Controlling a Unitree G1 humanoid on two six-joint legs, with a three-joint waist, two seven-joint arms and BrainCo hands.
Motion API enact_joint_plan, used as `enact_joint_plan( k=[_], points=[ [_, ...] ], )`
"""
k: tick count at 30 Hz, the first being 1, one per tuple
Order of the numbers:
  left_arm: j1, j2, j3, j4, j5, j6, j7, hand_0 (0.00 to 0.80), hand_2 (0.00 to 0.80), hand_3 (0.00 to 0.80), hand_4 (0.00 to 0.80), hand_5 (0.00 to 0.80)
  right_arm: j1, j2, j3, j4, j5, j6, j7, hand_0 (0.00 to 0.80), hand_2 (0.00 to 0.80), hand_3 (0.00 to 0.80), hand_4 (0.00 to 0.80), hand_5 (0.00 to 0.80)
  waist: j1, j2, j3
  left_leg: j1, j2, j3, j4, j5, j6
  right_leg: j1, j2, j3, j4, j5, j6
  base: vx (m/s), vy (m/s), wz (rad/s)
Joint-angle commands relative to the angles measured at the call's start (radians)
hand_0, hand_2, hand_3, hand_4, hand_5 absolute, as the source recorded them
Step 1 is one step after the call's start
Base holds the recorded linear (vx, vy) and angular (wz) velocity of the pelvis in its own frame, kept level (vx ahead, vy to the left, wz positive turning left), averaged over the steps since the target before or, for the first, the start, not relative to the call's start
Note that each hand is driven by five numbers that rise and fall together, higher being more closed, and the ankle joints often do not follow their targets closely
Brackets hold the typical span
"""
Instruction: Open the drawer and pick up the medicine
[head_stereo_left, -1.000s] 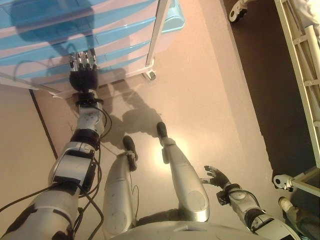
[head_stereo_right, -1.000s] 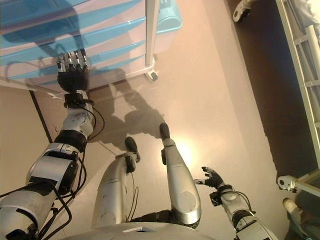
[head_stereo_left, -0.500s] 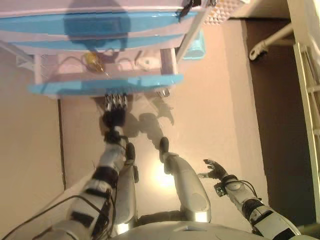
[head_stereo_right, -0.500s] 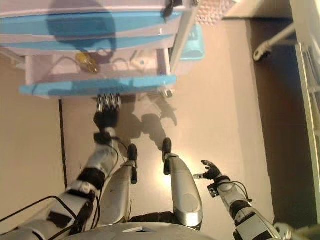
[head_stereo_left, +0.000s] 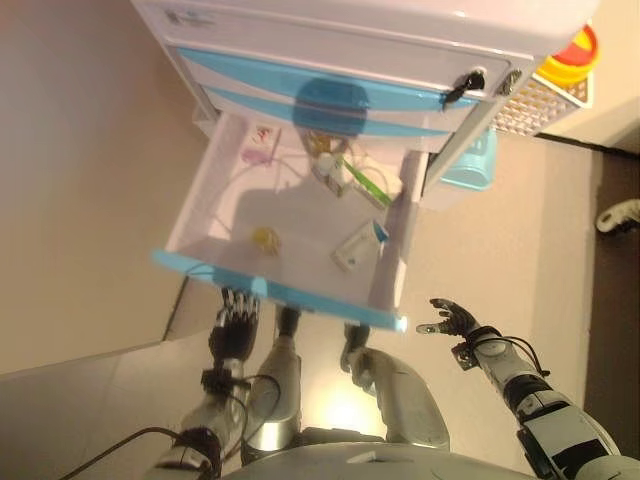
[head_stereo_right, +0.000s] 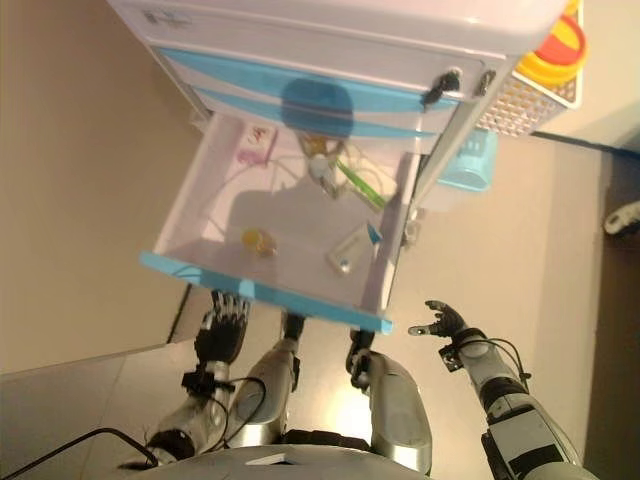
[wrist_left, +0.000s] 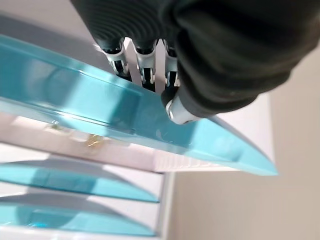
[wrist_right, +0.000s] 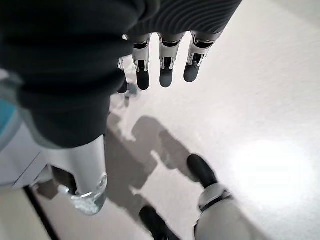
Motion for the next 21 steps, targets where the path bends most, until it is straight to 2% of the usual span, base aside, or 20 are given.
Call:
enact_joint_plan(
  k=[1,3,6,7,8,9,10,11,13,18,19,21],
  points=[
    [0.159,0.109,0.203,-0.018,0.058,-0.115,0.043,0.8,0.8,0.8,0.8,0.8,0.05,0.031,-0.031,0.046,-0.012,-0.033,-0.015,0.0,0.0,0.0,0.0,0.0,0.082,-0.074,-0.111,-0.006,-0.129,-0.003,-0.003,-0.069,0.059,0.124,-0.025,0.064,-0.132,0.01,0.082,0.033,0.007,0.41],
    [0.176,0.108,0.27,0.063,0.185,-0.193,0.214,0.8,0.8,0.8,0.8,0.8,0.056,0.055,-0.051,0.071,-0.01,-0.044,-0.027,0.0,0.0,0.0,0.0,0.0,0.094,-0.07,-0.135,0.002,-0.143,-0.02,-0.014,-0.065,0.059,0.135,-0.028,0.051,-0.15,0.018,0.087,0.049,0.043,0.35],
    [0.192,0.137,0.343,0.196,0.409,-0.264,0.388,0.8,0.8,0.8,0.8,0.8,0.071,0.08,-0.067,0.098,-0.021,-0.06,-0.048,0.0,0.0,0.0,0.0,0.0,0.098,-0.068,-0.161,0.014,-0.158,-0.039,-0.026,-0.064,0.062,0.146,-0.031,0.048,-0.173,0.028,0.094,0.047,0.064,0.39],
    [0.193,0.145,0.352,0.228,0.447,-0.276,0.41,0.8,0.8,0.8,0.8,0.8,0.075,0.084,-0.07,0.102,-0.022,-0.063,-0.053,0.0,0.0,0.0,0.0,0.0,0.096,-0.068,-0.166,0.017,-0.16,-0.04,-0.028,-0.065,0.064,0.148,-0.031,0.048,-0.177,0.03,0.096,0.071,0.061,0.19],
    [0.194,0.162,0.363,0.276,0.552,-0.301,0.502,0.668,0.668,0.668,0.668,0.668,0.086,0.092,-0.076,0.111,-0.026,-0.069,-0.06,0.0,0.0,0.0,0.0,0.0,0.092,-0.07,-0.175,0.025,-0.161,-0.038,-0.031,-0.068,0.066,0.152,-0.032,0.052,-0.181,0.033,0.099,0.074,0.052,0.12],
    [0.193,0.169,0.362,0.294,0.631,-0.322,0.57,0.078,0.078,0.078,0.078,0.078,0.095,0.096,-0.078,0.114,-0.032,-0.073,-0.066,0.0,0.0,0.0,0.0,0.0,0.087,-0.073,-0.184,0.027,-0.161,-0.037,-0.034,-0.068,0.067,0.152,-0.032,0.053,-0.186,0.037,0.101,0.094,0.059,0.08],
    [0.188,0.177,0.357,0.312,0.706,-0.338,0.645,0.0,0.0,0.0,0.0,0.0,0.108,0.103,-0.081,0.118,-0.043,-0.075,-0.082,0.0,0.0,0.0,0.0,0.0,0.078,-0.077,-0.193,0.031,-0.16,-0.033,-0.034,-0.07,0.068,0.153,-0.032,0.058,-0.19,0.041,0.103,0.094,0.046,0.08],
    [0.184,0.183,0.346,0.327,0.787,-0.368,0.694,0.0,0.0,0.0,0.0,0.0,0.118,0.104,-0.083,0.122,-0.054,-0.076,-0.094,0.0,0.0,0.0,0.0,0.0,0.069,-0.082,-0.201,0.034,-0.159,-0.029,-0.034,-0.073,0.069,0.154,-0.032,0.065,-0.193,0.044,0.104,0.093,0.046,0.08],
    [0.166,0.188,0.309,0.335,0.893,-0.374,0.788,0.0,0.0,0.0,0.0,0.0,0.139,0.105,-0.084,0.122,-0.07,-0.069,-0.135,0.0,0.0,0.0,0.0,0.0,0.052,-0.09,-0.212,0.042,-0.158,-0.02,-0.033,-0.081,0.073,0.157,-0.031,0.077,-0.201,0.05,0.106,0.087,0.038,0.09],
    [0.123,0.179,0.194,0.308,1.209,-0.474,0.921,0.0,0.0,0.0,0.0,0.0,0.177,0.098,-0.109,0.124,-0.067,-0.038,-0.261,0.0,0.0,0.0,0.0,0.0,0.019,-0.104,-0.232,0.071,-0.155,0.001,-0.037,-0.101,0.09,0.169,-0.026,0.106,-0.214,0.064,0.113,0.088,0.02,-0.14],
    [0.113,0.18,0.157,0.296,1.278,-0.485,0.943,0.0,0.0,0.0,0.0,0.0,0.181,0.095,-0.118,0.125,-0.064,-0.028,-0.289,0.0,0.0,0.0,0.0,0.0,0.013,-0.106,-0.235,0.076,-0.155,0.006,-0.038,-0.104,0.094,0.171,-0.025,0.111,-0.217,0.068,0.115,0.081,0.016,-0.28],
    [0.087,0.187,0.029,0.264,1.542,-0.537,1.035,0.0,0.0,0.0,0.0,0.0,0.189,0.078,-0.149,0.131,-0.035,-0.011,-0.378,0.0,0.0,0.0,0.0,0.0,-0.005,-0.11,-0.237,0.097,-0.153,0.026,-0.04,-0.115,0.104,0.179,-0.023,0.134,-0.221,0.076,0.12,0.079,0.023,-0.24]
  ],
)
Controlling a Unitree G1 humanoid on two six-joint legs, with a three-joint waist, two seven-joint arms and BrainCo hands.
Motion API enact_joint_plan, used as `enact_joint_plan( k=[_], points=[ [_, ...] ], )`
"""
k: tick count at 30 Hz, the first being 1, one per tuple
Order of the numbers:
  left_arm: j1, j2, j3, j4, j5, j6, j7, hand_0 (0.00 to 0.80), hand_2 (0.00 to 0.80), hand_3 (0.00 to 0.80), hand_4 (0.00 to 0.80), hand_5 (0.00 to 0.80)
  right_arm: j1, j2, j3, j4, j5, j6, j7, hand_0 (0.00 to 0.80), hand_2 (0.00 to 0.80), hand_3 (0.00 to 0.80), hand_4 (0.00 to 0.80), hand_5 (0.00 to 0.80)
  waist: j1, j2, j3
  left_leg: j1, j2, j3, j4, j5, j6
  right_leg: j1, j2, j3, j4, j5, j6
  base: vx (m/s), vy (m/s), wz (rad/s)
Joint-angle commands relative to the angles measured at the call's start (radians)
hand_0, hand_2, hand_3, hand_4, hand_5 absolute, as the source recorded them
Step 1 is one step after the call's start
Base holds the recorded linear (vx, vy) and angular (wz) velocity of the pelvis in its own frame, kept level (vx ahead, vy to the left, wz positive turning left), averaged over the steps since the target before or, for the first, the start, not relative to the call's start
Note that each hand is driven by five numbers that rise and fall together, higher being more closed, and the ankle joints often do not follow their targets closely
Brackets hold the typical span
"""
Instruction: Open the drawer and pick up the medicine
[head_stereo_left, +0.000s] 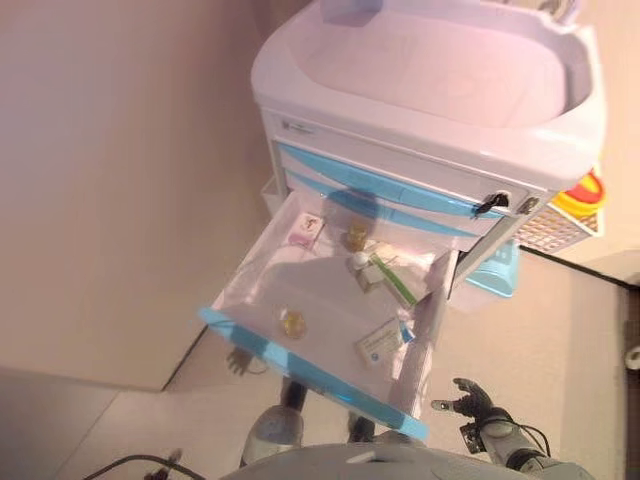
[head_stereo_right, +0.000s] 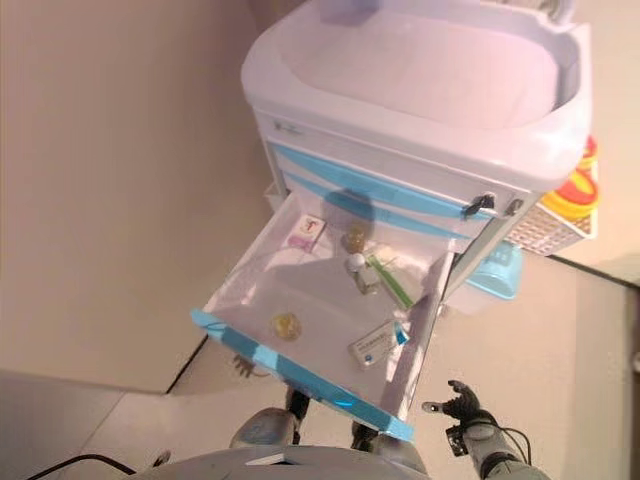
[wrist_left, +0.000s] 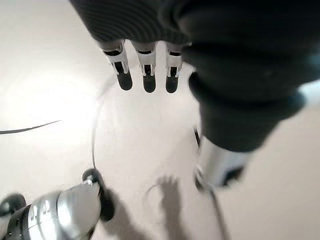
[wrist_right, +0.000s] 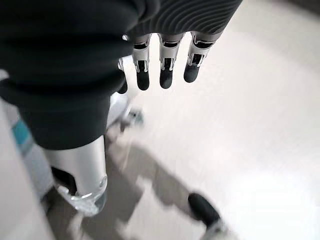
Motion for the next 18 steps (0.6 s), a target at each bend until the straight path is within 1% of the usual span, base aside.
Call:
enact_joint_plan(
  k=[1,2,3,5,6,7,9,11,12,13,15,16,17,18],
  points=[
    [-0.048,0.016,-0.112,-0.037,0.345,-0.104,0.128,0.0,0.0,0.0,0.0,0.0,-0.028,-0.027,-0.025,-0.008,0.031,0.02,-0.142,0.0,0.0,0.0,0.0,0.0,-0.031,0.003,0.036,0.016,-0.091,0.013,0.023,-0.098,0.045,0.102,-0.006,0.06,-0.159,0.104,0.063,0.056,0.033,-0.27],
    [-0.063,0.023,-0.192,-0.059,0.421,-0.101,0.153,0.0,0.0,0.0,0.0,0.0,-0.027,-0.042,-0.045,-0.011,0.051,0.022,-0.197,0.0,0.0,0.0,0.0,0.0,-0.045,0.001,0.033,0.025,-0.089,0.027,0.021,-0.104,0.051,0.102,-0.005,0.076,-0.161,0.109,0.067,0.047,0.038,-0.34],
    [-0.071,0.027,-0.239,-0.075,0.445,-0.094,0.156,0.0,0.0,0.0,0.0,0.0,-0.026,-0.055,-0.064,-0.016,0.066,0.015,-0.247,0.0,0.0,0.0,0.0,0.0,-0.057,0.0,0.03,0.031,-0.088,0.036,0.021,-0.11,0.055,0.101,-0.004,0.09,-0.162,0.113,0.071,0.054,0.044,-0.48],
    [-0.084,0.028,-0.287,-0.096,0.441,-0.074,0.136,0.0,0.0,0.0,0.0,0.0,-0.026,-0.087,-0.11,-0.045,0.075,-0.014,-0.335,0.0,0.0,0.0,0.0,0.0,-0.079,-0.002,0.029,0.047,-0.084,0.058,0.015,-0.121,0.064,0.101,-0.004,0.114,-0.167,0.123,0.077,0.039,0.035,-0.47],
    [-0.085,0.027,-0.29,-0.097,0.443,-0.074,0.134,0.0,0.0,0.0,0.0,0.0,-0.025,-0.09,-0.114,-0.048,0.077,-0.028,-0.357,0.0,0.0,0.0,0.0,0.0,-0.079,-0.002,0.03,0.05,-0.083,0.061,0.014,-0.122,0.065,0.102,-0.003,0.117,-0.167,0.124,0.078,0.039,0.034,-0.45],
    [-0.087,0.027,-0.307,-0.103,0.45,-0.065,0.129,0.0,0.0,0.0,0.0,0.0,-0.026,-0.107,-0.136,-0.073,0.069,-0.062,-0.415,0.0,0.0,0.0,0.0,0.0,-0.091,-0.004,0.028,0.058,-0.083,0.071,0.011,-0.127,0.07,0.102,-0.003,0.131,-0.171,0.13,0.082,0.032,0.045,-0.49],
    [-0.086,0.024,-0.334,-0.116,0.465,-0.041,0.106,0.0,0.0,0.0,0.0,0.0,-0.021,-0.128,-0.164,-0.192,-0.01,-0.105,-0.523,0.0,0.0,0.0,0.0,0.0,-0.116,-0.004,0.026,0.071,-0.08,0.096,0.003,-0.135,0.078,0.098,-0.002,0.159,-0.176,0.141,0.088,0.032,0.074,-0.5],
    [-0.077,0.018,-0.357,-0.137,0.478,-0.016,0.086,0.0,0.0,0.0,0.0,0.0,-0.001,-0.145,-0.149,-0.422,-0.14,-0.094,-0.629,0.0,0.0,0.0,0.0,0.0,-0.146,-0.001,0.023,0.08,-0.078,0.119,-0.007,-0.14,0.083,0.09,-0.004,0.182,-0.179,0.152,0.095,0.012,0.101,-0.52],
    [-0.07,0.013,-0.363,-0.145,0.483,-0.003,0.075,0.0,0.0,0.0,0.0,0.0,0.01,-0.157,-0.135,-0.564,-0.198,-0.09,-0.659,0.0,0.0,0.0,0.0,0.0,-0.162,0.001,0.022,0.083,-0.079,0.128,-0.011,-0.142,0.086,0.084,-0.005,0.195,-0.181,0.155,0.099,0.008,0.112,-0.46],
    [-0.064,0.009,-0.365,-0.153,0.475,0.009,0.068,0.0,0.0,0.0,0.0,0.0,0.025,-0.168,-0.13,-0.73,-0.253,-0.046,-0.641,0.0,0.0,0.0,0.0,0.0,-0.178,0.003,0.02,0.086,-0.078,0.138,-0.015,-0.144,0.089,0.079,-0.006,0.208,-0.181,0.158,0.103,0.011,0.113,-0.4],
    [-0.055,-0.002,-0.354,-0.158,0.477,0.03,0.048,0.0,0.0,0.0,0.0,0.0,0.045,-0.184,-0.13,-0.985,-0.381,-0.104,-0.581,0.0,0.0,0.0,0.0,0.0,-0.206,0.007,0.013,0.089,-0.082,0.153,-0.018,-0.15,0.096,0.067,-0.008,0.233,-0.181,0.161,0.111,0.008,0.103,-0.41],
    [-0.058,-0.004,-0.349,-0.151,0.491,0.041,0.031,0.0,0.0,0.0,0.0,0.0,0.035,-0.232,-0.102,-1.143,-0.4,-0.132,-0.487,0.0,0.0,0.0,0.0,0.0,-0.214,0.008,0.008,0.087,-0.083,0.163,-0.017,-0.155,0.098,0.057,-0.012,0.243,-0.179,0.16,0.117,0.0,0.075,-0.42],
    [-0.06,-0.004,-0.348,-0.148,0.497,0.05,0.021,0.0,0.0,0.0,0.0,0.0,0.028,-0.251,-0.087,-1.186,-0.413,-0.167,-0.452,0.0,0.0,0.0,0.0,0.0,-0.215,0.009,0.006,0.085,-0.084,0.167,-0.015,-0.157,0.098,0.053,-0.014,0.246,-0.178,0.159,0.12,-0.011,0.061,-0.33],
    [-0.066,-0.003,-0.354,-0.142,0.5,0.066,0.005,0.0,0.0,0.0,0.0,0.0,-0.004,-0.3,-0.035,-1.26,-0.387,-0.233,-0.339,0.0,0.0,0.0,0.0,0.0,-0.21,0.006,0.001,0.08,-0.086,0.171,-0.011,-0.161,0.098,0.047,-0.019,0.249,-0.178,0.159,0.124,-0.015,0.03,-0.2]
  ],
)
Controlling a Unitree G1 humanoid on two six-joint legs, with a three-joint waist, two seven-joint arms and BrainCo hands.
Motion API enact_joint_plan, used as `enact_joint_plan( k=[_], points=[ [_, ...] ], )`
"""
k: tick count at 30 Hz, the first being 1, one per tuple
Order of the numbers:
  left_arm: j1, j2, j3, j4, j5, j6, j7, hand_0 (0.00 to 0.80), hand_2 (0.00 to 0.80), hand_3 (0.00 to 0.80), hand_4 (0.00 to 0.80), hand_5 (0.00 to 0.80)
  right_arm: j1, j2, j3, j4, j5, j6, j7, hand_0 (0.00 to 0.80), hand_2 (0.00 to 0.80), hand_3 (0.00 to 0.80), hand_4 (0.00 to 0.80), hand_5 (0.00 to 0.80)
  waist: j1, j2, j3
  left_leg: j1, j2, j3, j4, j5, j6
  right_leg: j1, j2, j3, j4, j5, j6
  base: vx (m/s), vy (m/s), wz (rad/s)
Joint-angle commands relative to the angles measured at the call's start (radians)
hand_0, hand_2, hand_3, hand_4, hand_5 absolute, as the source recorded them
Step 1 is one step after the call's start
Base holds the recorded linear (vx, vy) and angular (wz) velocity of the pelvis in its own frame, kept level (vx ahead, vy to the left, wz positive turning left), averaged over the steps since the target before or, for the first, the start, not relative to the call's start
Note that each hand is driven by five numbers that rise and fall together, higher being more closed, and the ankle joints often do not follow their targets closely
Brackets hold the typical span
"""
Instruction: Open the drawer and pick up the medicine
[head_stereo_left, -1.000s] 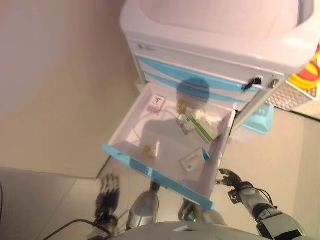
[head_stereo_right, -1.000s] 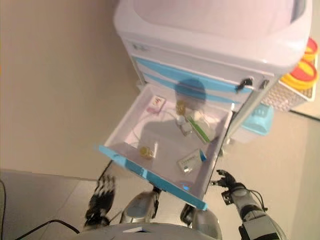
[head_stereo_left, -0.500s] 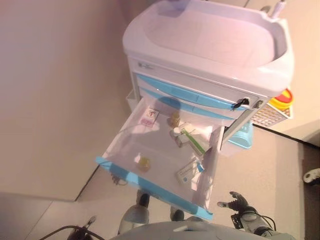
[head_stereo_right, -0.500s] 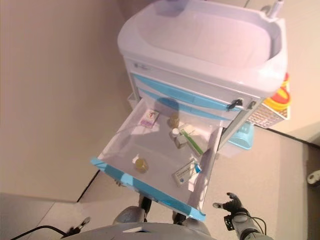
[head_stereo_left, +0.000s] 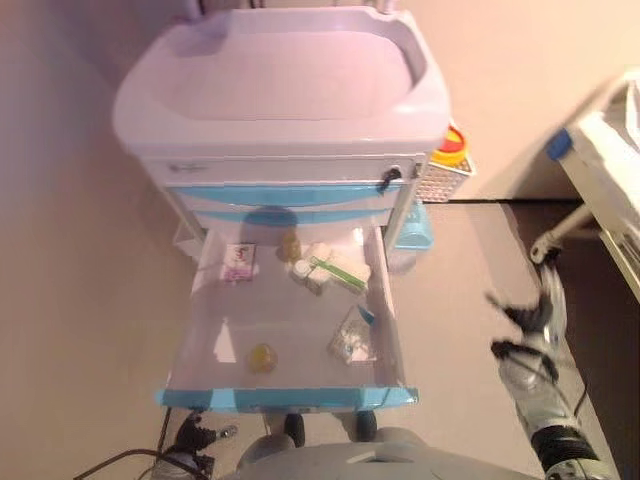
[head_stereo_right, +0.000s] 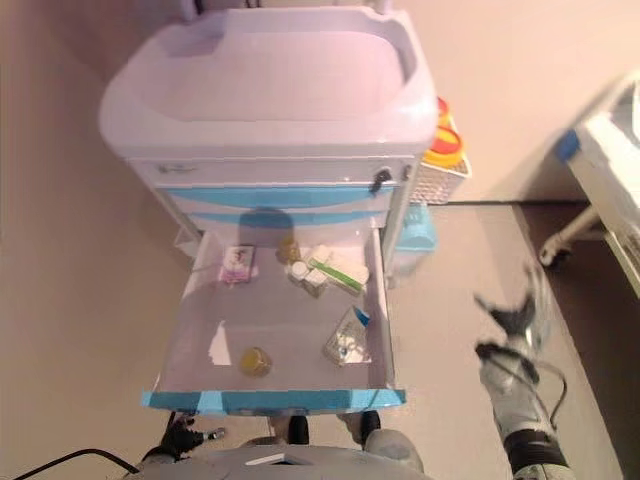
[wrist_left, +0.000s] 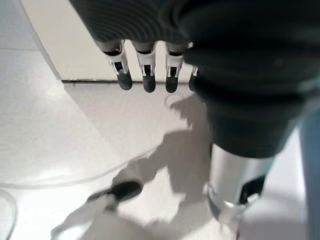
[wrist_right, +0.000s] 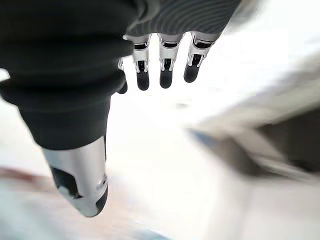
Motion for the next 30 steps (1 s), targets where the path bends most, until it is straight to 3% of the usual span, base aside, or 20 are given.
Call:
enact_joint_plan(
  k=[1,4,6,10,12,16,24,30],
  points=[
    [-0.066,0.009,-0.014,0.019,0.042,0.031,-0.044,0.0,0.0,0.0,0.0,0.0,-0.13,-0.122,0.085,-0.145,-0.003,-0.182,0.245,0.0,0.0,0.0,0.0,0.0,0.018,-0.036,0.0,-0.041,-0.067,-0.031,0.096,-0.148,0.027,-0.033,-0.038,-0.017,0.068,-0.025,0.063,-0.019,0.015,-0.1],
    [-0.074,0.022,-0.031,0.03,0.04,0.059,-0.061,0.0,0.0,0.0,0.0,0.0,-0.239,-0.2,0.204,-0.193,0.094,-0.233,0.522,0.0,0.0,0.0,0.0,0.0,0.042,-0.049,-0.004,-0.049,-0.072,-0.033,0.103,-0.153,0.026,-0.036,-0.051,-0.027,0.069,-0.025,0.07,-0.01,-0.007,-0.05],
    [-0.08,0.032,-0.041,0.039,0.022,0.074,-0.071,0.0,0.0,0.0,0.0,0.0,-0.338,-0.221,0.304,-0.188,0.19,-0.225,0.705,0.0,0.0,0.0,0.0,0.0,0.064,-0.059,-0.005,-0.053,-0.074,-0.04,0.108,-0.152,0.025,-0.034,-0.058,-0.035,0.071,-0.024,0.073,0.0,-0.01,0.02],
    [-0.091,0.041,-0.048,0.048,-0.012,0.086,-0.087,0.0,0.0,0.0,0.0,0.0,-0.493,-0.181,0.491,-0.126,0.153,-0.201,0.83,0.0,0.0,0.0,0.0,0.0,0.114,-0.068,-0.001,-0.06,-0.078,-0.067,0.109,-0.145,0.024,-0.024,-0.065,-0.057,0.07,-0.024,0.072,0.007,-0.013,0.09],
    [-0.094,0.044,-0.05,0.047,-0.023,0.089,-0.09,0.0,0.0,0.0,0.0,0.0,-0.541,-0.15,0.553,-0.073,0.11,-0.201,0.856,0.0,0.0,0.0,0.0,0.0,0.139,-0.071,0.003,-0.066,-0.081,-0.085,0.11,-0.141,0.025,-0.019,-0.067,-0.07,0.072,-0.028,0.07,-0.005,-0.018,0.27],
    [-0.102,0.05,-0.065,0.042,-0.015,0.084,-0.087,0.0,0.0,0.0,0.0,0.0,-0.623,-0.084,0.662,0.088,-0.02,-0.171,0.798,0.0,0.0,0.0,0.0,0.0,0.205,-0.075,0.017,-0.093,-0.089,-0.139,0.115,-0.132,0.027,-0.021,-0.069,-0.117,0.084,-0.04,0.062,-0.038,-0.047,0.4],
    [-0.109,0.096,-0.028,0.035,-0.017,0.097,-0.087,0.0,0.0,0.0,0.0,0.0,-0.681,-0.006,0.732,0.324,-0.211,-0.076,0.728,0.0,0.0,0.0,0.0,0.0,0.314,-0.096,0.051,-0.126,-0.086,-0.243,0.076,-0.084,0.006,-0.003,-0.062,-0.246,0.084,-0.066,0.048,-0.031,-0.107,0.59],
    [-0.096,0.106,-0.015,0.057,0.01,0.103,-0.095,0.0,0.0,0.0,0.0,0.0,-0.726,0.041,0.771,0.496,-0.317,-0.063,0.72,0.0,0.0,0.0,0.0,0.0,0.381,-0.109,0.053,-0.136,-0.078,-0.311,0.036,-0.042,-0.02,0.022,-0.048,-0.321,0.067,-0.088,0.031,0.019,-0.081,0.44]
  ],
)
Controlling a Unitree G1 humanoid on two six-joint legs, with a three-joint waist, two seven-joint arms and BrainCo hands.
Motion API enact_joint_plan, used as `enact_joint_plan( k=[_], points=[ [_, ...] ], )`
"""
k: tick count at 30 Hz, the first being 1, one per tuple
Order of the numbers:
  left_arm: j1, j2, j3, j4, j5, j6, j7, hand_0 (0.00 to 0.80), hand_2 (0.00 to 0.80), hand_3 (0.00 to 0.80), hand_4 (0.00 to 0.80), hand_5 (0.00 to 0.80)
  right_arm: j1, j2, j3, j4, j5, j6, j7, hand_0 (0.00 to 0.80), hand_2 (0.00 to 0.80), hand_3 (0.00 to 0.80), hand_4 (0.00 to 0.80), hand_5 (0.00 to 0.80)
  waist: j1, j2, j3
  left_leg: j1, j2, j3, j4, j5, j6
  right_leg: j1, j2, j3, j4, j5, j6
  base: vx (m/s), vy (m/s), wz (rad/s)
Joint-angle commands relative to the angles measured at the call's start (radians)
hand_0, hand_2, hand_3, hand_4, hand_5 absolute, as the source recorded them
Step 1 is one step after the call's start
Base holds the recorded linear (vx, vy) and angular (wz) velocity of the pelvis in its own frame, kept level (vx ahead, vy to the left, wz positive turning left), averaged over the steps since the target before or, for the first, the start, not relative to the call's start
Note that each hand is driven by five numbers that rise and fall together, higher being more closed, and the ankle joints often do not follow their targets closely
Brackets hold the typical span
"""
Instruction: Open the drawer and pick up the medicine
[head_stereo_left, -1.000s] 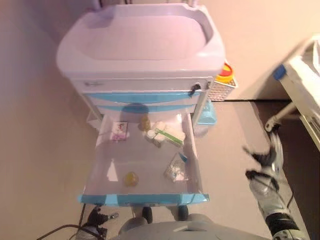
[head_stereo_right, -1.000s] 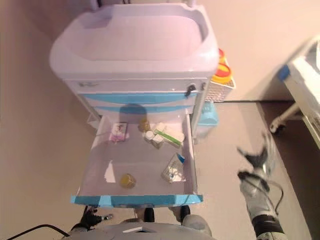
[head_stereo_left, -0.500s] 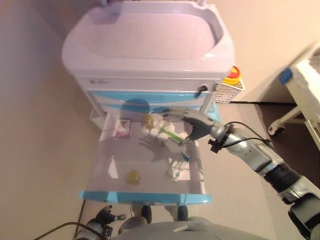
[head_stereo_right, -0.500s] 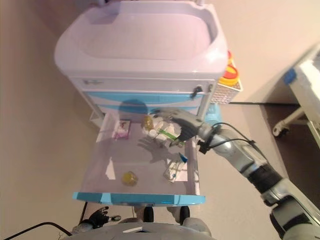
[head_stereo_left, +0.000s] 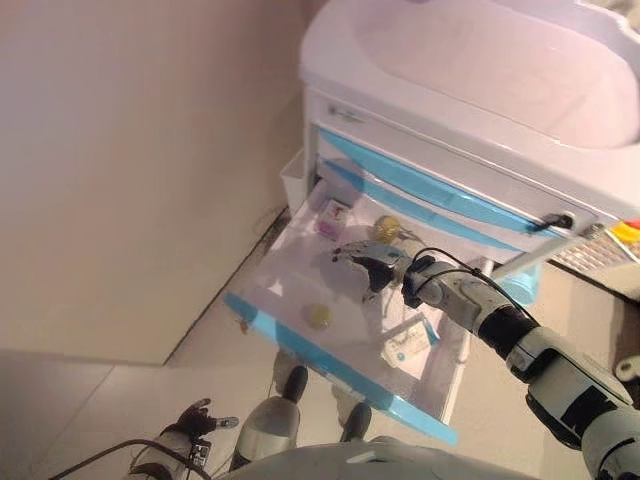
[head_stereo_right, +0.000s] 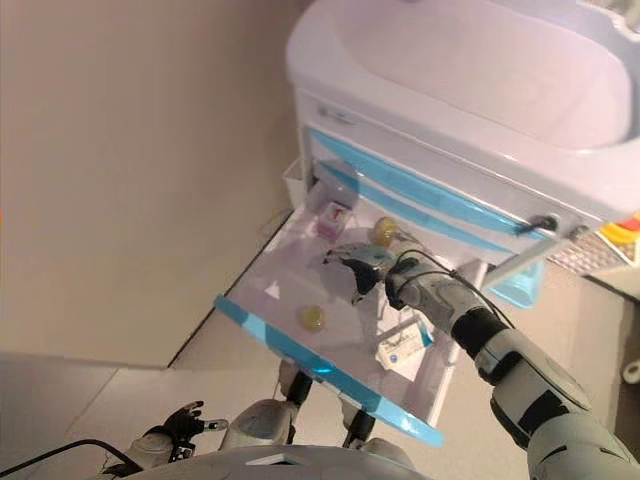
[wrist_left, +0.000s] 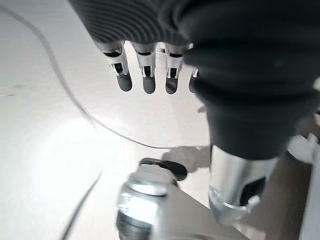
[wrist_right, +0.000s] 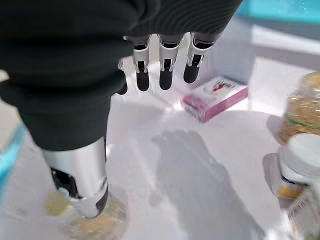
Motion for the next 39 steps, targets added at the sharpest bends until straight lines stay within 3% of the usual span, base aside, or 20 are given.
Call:
enact_joint_plan(
  k=[1,9,15,17,21,39],
  points=[
    [0.001,0.021,0.006,0.045,0.023,-0.004,-0.005,0.0,0.0,0.0,0.0,0.0,-0.065,0.023,0.055,-0.007,-0.046,-0.011,-0.034,0.0,0.0,0.0,0.0,0.0,0.038,-0.023,-0.023,-0.015,-0.027,-0.009,0.028,-0.105,-0.002,-0.013,-0.014,-0.023,0.104,-0.073,0.012,0.023,-0.07,0.35],
    [0.014,0.023,0.002,0.03,0.055,-0.037,-0.016,0.0,0.0,0.0,0.0,0.0,-0.082,0.053,0.105,0.115,-0.125,-0.059,-0.038,0.0,0.0,0.0,0.0,0.0,0.1,-0.021,-0.015,-0.034,-0.016,-0.066,0.009,-0.063,-0.029,0.008,0.003,-0.086,0.1,-0.1,-0.009,0.0,-0.049,0.25],
    [0.006,0.024,-0.001,0.019,0.075,-0.044,-0.015,0.0,0.0,0.0,0.0,0.0,-0.069,0.073,0.141,0.141,-0.156,-0.12,-0.016,0.0,0.0,0.0,0.0,0.0,0.117,-0.024,-0.013,-0.042,-0.017,-0.087,0.011,-0.055,-0.035,0.012,0.005,-0.104,0.102,-0.106,-0.015,0.009,-0.034,0.12],
    [0.007,0.026,0.004,0.017,0.083,-0.045,-0.017,0.0,0.0,0.0,0.0,0.0,-0.062,0.076,0.153,0.138,-0.161,-0.128,-0.016,0.0,0.0,0.0,0.0,0.0,0.119,-0.032,-0.016,-0.027,-0.009,-0.089,0.002,-0.076,-0.041,0.023,0.013,-0.089,0.102,-0.131,-0.017,0.085,-0.085,0.06],
    [0.008,0.03,0.005,0.011,0.093,-0.049,-0.015,0.0,0.0,0.0,0.0,0.0,-0.047,0.072,0.162,0.125,-0.166,-0.152,-0.012,0.0,0.0,0.0,0.0,0.0,0.118,-0.029,-0.017,-0.038,-0.015,-0.091,0.01,-0.054,-0.036,0.018,0.007,-0.103,0.101,-0.109,-0.016,-0.034,0.029,0.05],
    [0.005,0.007,-0.006,0.001,0.071,-0.042,-0.007,0.0,0.0,0.0,0.0,0.0,0.037,0.061,0.124,0.068,-0.172,-0.154,-0.087,0.0,0.0,0.0,0.0,0.0,0.065,-0.017,-0.029,-0.039,-0.001,-0.052,0.003,-0.053,-0.04,0.003,0.014,-0.066,0.074,-0.085,-0.006,-0.02,0.002,-0.04]
  ],
)
